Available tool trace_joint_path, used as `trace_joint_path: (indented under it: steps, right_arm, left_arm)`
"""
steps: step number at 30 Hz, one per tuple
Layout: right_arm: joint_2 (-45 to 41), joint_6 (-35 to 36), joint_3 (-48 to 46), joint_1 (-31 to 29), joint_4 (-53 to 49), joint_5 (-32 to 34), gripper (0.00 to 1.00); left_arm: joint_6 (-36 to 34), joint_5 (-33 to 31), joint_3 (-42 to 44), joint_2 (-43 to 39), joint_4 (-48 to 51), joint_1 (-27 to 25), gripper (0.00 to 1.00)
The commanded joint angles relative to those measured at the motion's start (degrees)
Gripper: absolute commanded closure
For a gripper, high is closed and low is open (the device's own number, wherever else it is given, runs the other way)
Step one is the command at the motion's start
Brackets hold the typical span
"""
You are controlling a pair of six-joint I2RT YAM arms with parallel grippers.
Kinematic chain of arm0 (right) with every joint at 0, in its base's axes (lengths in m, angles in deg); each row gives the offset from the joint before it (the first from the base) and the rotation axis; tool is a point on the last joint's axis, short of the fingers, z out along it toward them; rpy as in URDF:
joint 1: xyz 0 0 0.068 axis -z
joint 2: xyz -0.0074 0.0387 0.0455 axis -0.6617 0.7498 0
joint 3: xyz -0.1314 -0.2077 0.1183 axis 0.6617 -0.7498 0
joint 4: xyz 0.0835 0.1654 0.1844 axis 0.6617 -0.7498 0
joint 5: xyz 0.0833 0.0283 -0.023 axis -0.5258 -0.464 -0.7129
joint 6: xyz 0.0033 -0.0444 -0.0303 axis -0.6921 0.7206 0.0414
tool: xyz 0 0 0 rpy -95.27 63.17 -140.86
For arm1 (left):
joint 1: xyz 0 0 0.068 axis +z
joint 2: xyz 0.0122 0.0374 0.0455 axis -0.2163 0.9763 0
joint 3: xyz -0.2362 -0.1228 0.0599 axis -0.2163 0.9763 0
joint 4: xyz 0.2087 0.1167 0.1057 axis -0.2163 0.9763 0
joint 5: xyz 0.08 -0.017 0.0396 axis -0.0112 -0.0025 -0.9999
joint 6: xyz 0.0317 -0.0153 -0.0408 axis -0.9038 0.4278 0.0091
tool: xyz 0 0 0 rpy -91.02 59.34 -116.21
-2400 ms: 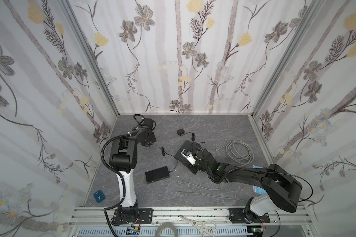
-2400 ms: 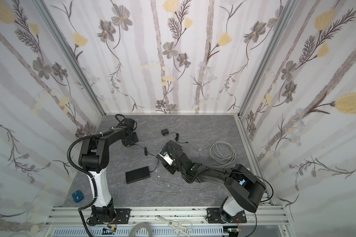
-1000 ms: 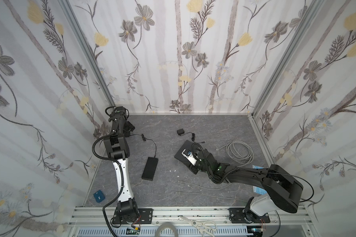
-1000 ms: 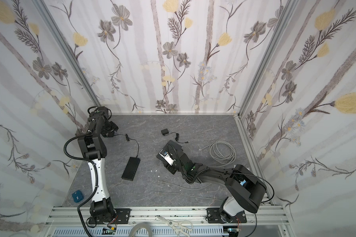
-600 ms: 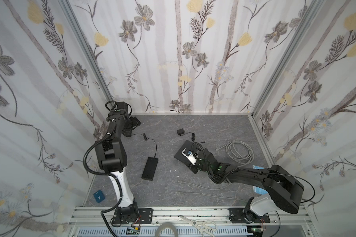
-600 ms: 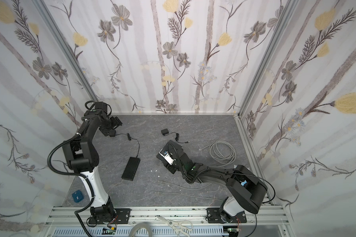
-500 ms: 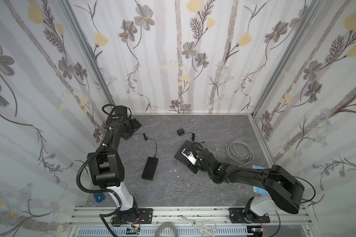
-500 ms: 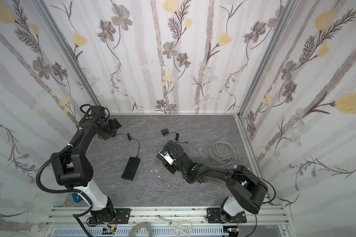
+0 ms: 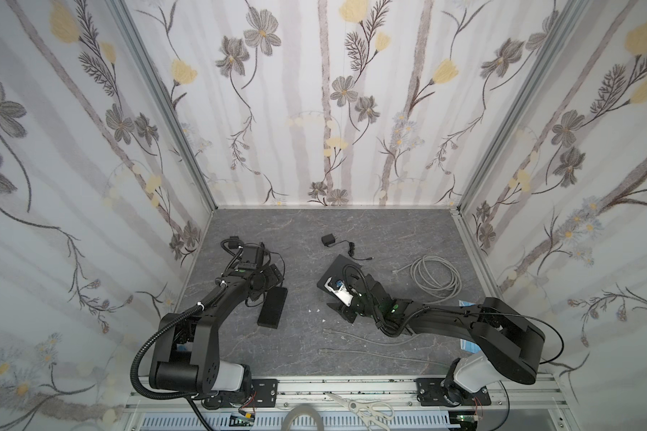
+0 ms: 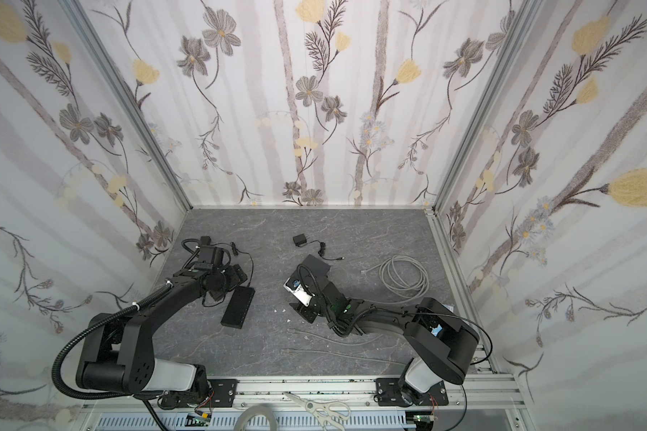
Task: Insert the plug into the switch port
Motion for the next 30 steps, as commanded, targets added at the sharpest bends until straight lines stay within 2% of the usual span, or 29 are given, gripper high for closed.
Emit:
trace_joint_path:
  steps: [1, 11, 21, 30]
  right_arm:
    - [0.20, -0.26, 0.54, -0.12, 2.17, -0.01, 0.48]
    - [0.16, 0.38, 0.61, -0.06, 1.66, 1.09, 0.48]
    - [0.20, 0.82, 0.77, -0.10, 1.26, 1.70, 0.48]
    - [0.32, 1.11, 0.99, -0.08, 0.94, 2.03, 0.48]
  left_arm:
    - [0.31, -2.46, 1.70, -0.86, -4.04, -0.24, 0.14]
    - [-0.12, -0.03, 4.20, 2.78, -7.60, -1.38, 0.14]
    - [0.57, 0.21, 4.65, 9.22, -10.23, -8.50, 0.15]
    - [2.41, -1.22, 5.16, 8.95, -10.59, -13.25, 0.16]
